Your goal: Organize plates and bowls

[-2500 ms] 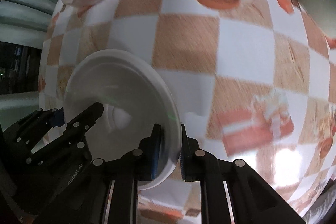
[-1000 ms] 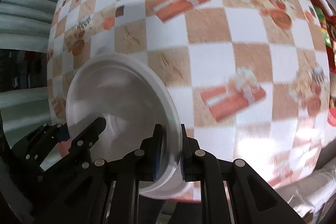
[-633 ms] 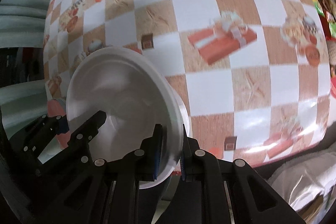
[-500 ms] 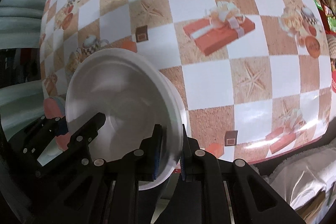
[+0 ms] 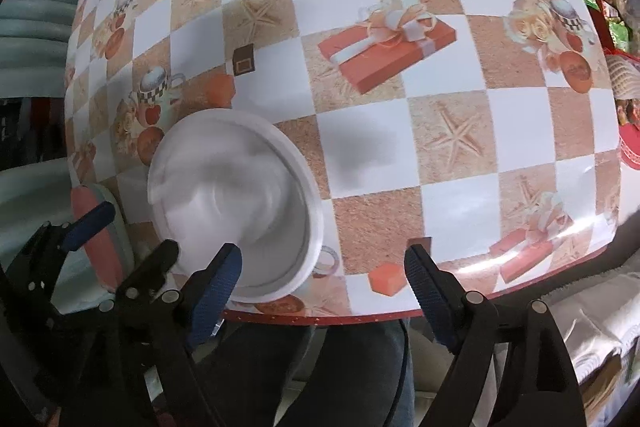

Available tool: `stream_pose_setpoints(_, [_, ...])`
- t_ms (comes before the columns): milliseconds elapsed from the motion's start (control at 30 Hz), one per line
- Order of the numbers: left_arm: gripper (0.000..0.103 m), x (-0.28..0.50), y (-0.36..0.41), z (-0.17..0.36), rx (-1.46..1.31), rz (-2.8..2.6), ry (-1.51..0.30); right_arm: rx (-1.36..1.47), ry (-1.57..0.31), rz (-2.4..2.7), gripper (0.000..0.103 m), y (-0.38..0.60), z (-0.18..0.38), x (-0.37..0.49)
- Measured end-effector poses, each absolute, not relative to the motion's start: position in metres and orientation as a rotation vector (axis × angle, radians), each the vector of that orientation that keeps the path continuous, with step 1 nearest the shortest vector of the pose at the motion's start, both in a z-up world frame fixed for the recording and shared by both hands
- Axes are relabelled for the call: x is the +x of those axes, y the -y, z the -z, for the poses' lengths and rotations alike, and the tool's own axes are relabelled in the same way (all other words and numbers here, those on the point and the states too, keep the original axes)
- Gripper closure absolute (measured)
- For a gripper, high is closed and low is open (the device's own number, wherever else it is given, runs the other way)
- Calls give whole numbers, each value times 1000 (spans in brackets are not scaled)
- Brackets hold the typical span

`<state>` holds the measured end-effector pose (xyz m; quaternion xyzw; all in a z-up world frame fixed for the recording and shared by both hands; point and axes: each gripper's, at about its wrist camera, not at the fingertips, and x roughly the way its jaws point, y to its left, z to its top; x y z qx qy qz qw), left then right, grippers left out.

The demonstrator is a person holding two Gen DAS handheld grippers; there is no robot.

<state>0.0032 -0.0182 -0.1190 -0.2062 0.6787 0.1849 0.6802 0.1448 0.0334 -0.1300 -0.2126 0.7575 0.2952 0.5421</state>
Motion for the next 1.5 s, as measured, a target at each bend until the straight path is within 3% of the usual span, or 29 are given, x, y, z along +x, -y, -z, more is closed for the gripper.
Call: stream_pose_setpoints(1500, [24,-22,8,138,-533,-412,-1614,-555,-1845,-579,18,-4,143,115])
